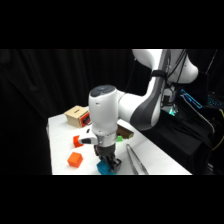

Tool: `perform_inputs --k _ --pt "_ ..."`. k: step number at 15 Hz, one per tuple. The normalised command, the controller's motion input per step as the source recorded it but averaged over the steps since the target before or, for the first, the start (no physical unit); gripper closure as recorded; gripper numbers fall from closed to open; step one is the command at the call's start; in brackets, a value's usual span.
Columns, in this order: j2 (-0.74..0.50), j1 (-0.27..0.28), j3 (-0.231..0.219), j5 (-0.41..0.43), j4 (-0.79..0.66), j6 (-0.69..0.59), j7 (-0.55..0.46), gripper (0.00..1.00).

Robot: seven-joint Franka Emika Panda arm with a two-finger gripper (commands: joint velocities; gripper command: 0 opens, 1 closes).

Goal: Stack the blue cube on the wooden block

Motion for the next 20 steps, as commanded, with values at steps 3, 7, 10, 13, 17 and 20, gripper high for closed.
perform_inputs --k 3,7,10,13,17,20 --pt "-0.33 -0.038 0.009 -0.011 -0.1 -0.22 -0.04 0.75" --pt "-0.35 -0.128 -0.012 0.044 -0.21 -0.15 -0.1 0.75" --pt "-0.41 -0.167 -0.018 0.133 -0.35 -0.04 -0.15 0.75" --pt "-0.45 -0.157 -0.026 0.184 -0.44 0.0 -0.18 0.75" --pt "-0.44 -0.11 -0.048 0.182 -0.46 0.04 -0.18 0.75" --pt "-0.33 -0.074 -0.07 0.15 -0.39 0.09 -0.16 0.75"
